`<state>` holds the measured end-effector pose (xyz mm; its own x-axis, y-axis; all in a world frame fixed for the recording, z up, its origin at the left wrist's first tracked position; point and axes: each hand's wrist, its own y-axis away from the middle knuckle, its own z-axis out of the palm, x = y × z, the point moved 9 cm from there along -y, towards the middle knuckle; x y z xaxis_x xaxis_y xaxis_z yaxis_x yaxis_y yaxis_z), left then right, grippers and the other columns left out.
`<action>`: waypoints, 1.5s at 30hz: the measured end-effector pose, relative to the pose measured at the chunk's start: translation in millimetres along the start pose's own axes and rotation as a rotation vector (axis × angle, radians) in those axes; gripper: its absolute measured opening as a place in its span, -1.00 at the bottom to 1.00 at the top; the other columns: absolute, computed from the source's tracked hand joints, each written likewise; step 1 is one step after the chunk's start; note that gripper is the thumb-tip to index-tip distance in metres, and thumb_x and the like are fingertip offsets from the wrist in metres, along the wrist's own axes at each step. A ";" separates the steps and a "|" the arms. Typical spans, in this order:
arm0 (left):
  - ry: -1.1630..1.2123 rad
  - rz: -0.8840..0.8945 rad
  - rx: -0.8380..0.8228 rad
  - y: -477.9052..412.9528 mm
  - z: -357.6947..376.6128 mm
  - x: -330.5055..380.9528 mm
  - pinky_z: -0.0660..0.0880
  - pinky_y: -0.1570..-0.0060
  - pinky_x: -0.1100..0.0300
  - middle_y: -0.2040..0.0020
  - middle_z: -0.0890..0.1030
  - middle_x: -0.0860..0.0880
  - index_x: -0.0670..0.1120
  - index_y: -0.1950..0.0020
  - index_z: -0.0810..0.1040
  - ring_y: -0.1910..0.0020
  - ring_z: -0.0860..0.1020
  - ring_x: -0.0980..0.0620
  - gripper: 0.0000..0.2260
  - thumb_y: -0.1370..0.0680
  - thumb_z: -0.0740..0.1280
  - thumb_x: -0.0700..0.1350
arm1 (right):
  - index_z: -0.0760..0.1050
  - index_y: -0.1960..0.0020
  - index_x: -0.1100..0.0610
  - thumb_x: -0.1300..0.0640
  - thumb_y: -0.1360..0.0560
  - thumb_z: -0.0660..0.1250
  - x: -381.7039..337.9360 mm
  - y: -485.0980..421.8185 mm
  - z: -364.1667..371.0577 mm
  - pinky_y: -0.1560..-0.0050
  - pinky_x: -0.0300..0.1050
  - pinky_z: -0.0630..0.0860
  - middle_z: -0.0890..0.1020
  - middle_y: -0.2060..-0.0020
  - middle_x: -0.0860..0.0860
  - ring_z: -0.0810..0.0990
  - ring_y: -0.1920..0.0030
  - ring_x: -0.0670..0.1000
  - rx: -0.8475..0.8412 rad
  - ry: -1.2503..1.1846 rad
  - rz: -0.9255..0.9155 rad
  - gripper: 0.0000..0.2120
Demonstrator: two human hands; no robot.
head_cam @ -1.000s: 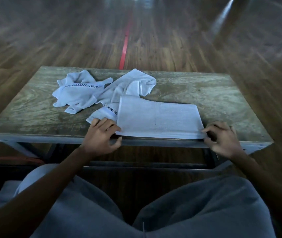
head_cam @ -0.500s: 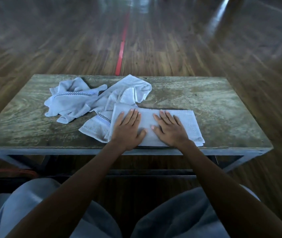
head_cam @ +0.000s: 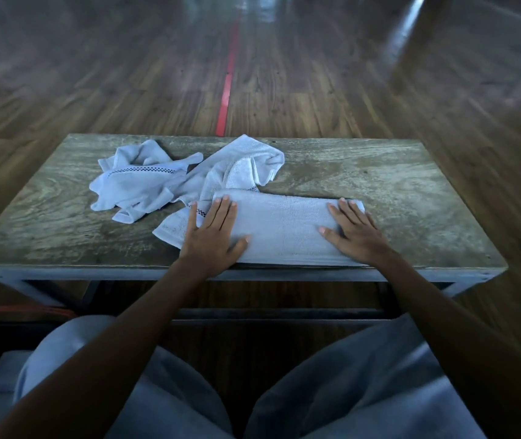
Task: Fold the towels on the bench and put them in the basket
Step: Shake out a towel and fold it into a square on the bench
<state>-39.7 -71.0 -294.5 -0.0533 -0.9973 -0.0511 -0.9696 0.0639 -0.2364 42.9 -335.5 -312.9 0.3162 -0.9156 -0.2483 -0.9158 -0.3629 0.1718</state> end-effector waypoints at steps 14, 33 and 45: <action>1.194 -0.965 0.350 102.0 -11.7 -28.9 0.51 -0.11 -0.03 0.01 0.60 0.03 -0.04 -0.14 0.53 0.04 0.56 0.09 -0.76 -0.49 0.38 -0.09 | 0.46 -0.26 -0.04 -0.01 -0.56 0.20 -131.0 -45.2 -51.9 -0.19 -0.04 0.09 0.60 -0.15 -0.07 0.39 -0.28 0.01 0.324 -0.155 -0.240 -0.71; 0.941 -0.769 0.442 86.0 -64.3 -66.4 0.54 0.07 -0.07 0.19 0.56 0.11 -0.05 -0.08 0.56 0.18 0.56 0.06 -0.78 -0.46 0.33 -0.05 | 0.52 0.03 0.00 0.11 -0.48 0.36 -254.1 -92.8 -71.7 -0.10 -0.08 0.33 0.52 0.15 -0.06 0.44 0.07 -0.05 -0.047 -0.266 -0.447 -0.92; 1.059 -0.641 0.633 72.9 -78.1 -31.3 0.46 0.10 0.29 0.17 0.60 0.14 -0.04 0.08 0.59 0.16 0.54 0.24 -0.90 -0.43 0.43 -0.14 | 0.57 0.27 0.10 0.03 -0.36 0.25 -176.5 -56.0 -110.7 0.41 -0.21 0.26 0.62 0.43 0.08 0.56 0.40 -0.02 -0.073 -0.864 -0.230 -0.82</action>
<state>-127.4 -38.1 -234.3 -0.0746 -0.3929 0.9166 -0.6369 -0.6885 -0.3470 65.7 -172.8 -173.2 0.1661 -0.3802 -0.9099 -0.8255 -0.5584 0.0826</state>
